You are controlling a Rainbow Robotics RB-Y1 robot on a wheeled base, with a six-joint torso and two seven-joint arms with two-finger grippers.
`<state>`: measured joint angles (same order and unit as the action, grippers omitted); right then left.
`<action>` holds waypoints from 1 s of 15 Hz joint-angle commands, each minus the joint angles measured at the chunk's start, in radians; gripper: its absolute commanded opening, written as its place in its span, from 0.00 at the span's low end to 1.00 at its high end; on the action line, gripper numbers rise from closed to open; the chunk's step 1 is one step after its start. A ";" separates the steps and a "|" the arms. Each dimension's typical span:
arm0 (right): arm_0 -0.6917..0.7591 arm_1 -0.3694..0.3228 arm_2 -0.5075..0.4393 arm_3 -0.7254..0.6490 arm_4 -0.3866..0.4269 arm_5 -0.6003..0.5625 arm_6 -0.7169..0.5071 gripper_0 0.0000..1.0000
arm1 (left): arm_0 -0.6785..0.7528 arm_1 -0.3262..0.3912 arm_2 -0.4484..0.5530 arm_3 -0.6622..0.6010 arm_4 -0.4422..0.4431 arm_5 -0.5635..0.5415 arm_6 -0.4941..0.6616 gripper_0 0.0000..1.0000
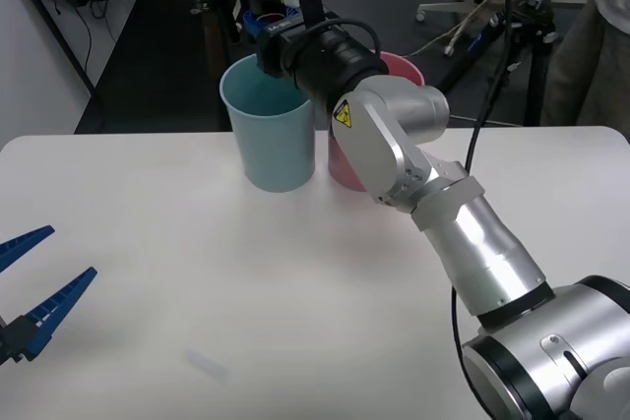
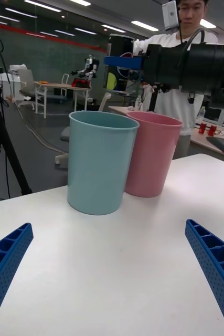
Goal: Grasp the object on the table and drop it into the matching bin: aluminum can to the light blue bin, PET bottle to the pink bin.
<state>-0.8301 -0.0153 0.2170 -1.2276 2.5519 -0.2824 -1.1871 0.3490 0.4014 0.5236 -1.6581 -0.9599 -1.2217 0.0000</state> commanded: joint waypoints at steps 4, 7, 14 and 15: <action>-0.001 0.000 0.016 0.002 -0.016 0.014 0.011 0.03 | 0.000 0.000 0.000 0.000 0.000 0.000 0.000 1.00; 0.000 0.000 0.024 0.002 -0.038 0.026 0.011 1.00 | 0.000 0.000 0.000 0.000 0.000 0.000 0.000 1.00; 0.000 0.000 0.030 0.003 -0.045 0.046 0.011 1.00 | 0.000 0.000 0.000 0.000 0.000 0.000 0.000 1.00; 0.002 0.000 0.030 0.002 -0.045 0.046 0.012 1.00 | 0.000 0.000 0.000 0.000 0.000 0.000 0.000 1.00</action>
<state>-0.8295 -0.0153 0.2469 -1.2248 2.5071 -0.2364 -1.1762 0.3490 0.4014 0.5236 -1.6581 -0.9599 -1.2217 0.0000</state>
